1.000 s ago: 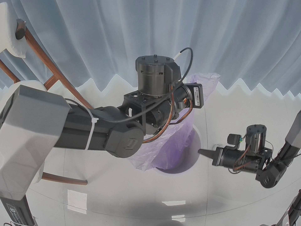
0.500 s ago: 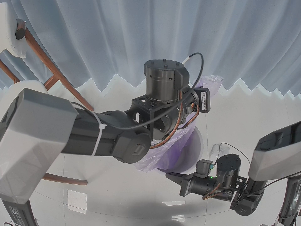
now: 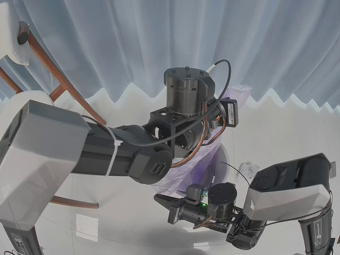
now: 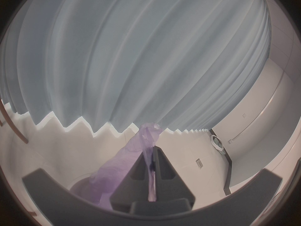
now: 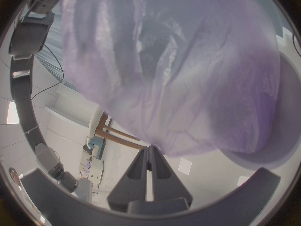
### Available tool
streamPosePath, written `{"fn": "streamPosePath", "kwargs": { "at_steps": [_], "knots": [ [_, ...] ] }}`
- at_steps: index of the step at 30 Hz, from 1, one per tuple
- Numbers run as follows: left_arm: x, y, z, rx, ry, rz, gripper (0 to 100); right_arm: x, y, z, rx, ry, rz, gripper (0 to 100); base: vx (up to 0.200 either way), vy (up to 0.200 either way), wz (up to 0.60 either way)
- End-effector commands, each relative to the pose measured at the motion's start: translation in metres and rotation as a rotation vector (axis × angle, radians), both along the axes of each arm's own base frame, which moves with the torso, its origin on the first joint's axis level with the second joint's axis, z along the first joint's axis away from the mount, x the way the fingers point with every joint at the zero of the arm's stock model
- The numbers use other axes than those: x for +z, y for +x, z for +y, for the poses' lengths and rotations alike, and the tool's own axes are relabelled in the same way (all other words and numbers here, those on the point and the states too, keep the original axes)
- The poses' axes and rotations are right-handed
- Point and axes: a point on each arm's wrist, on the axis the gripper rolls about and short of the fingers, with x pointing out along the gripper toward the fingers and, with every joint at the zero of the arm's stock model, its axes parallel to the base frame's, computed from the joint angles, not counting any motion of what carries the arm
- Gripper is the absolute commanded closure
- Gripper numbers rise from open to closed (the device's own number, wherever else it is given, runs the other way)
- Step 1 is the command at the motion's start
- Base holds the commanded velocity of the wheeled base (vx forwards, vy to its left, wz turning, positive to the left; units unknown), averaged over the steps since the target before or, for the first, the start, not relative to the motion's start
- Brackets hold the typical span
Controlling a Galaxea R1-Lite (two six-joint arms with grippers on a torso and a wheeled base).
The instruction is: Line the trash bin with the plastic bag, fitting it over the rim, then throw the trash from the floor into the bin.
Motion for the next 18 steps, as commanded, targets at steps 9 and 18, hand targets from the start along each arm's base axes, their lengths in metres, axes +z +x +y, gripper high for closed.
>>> {"fn": "streamPosePath", "kwargs": {
  "at_steps": [9,18],
  "knots": [
    [0.001,0.005,0.005,0.016,0.0,0.0,100,0.004,0.051,-0.014,-0.264,0.111,-0.009,100,0.0,0.0,0.0],
    [-0.011,0.003,0.008,0.024,0.033,0.026,100,0.012,0.059,-0.029,-0.341,0.123,-0.01,100,0.0,0.0,0.0]
  ]
}}
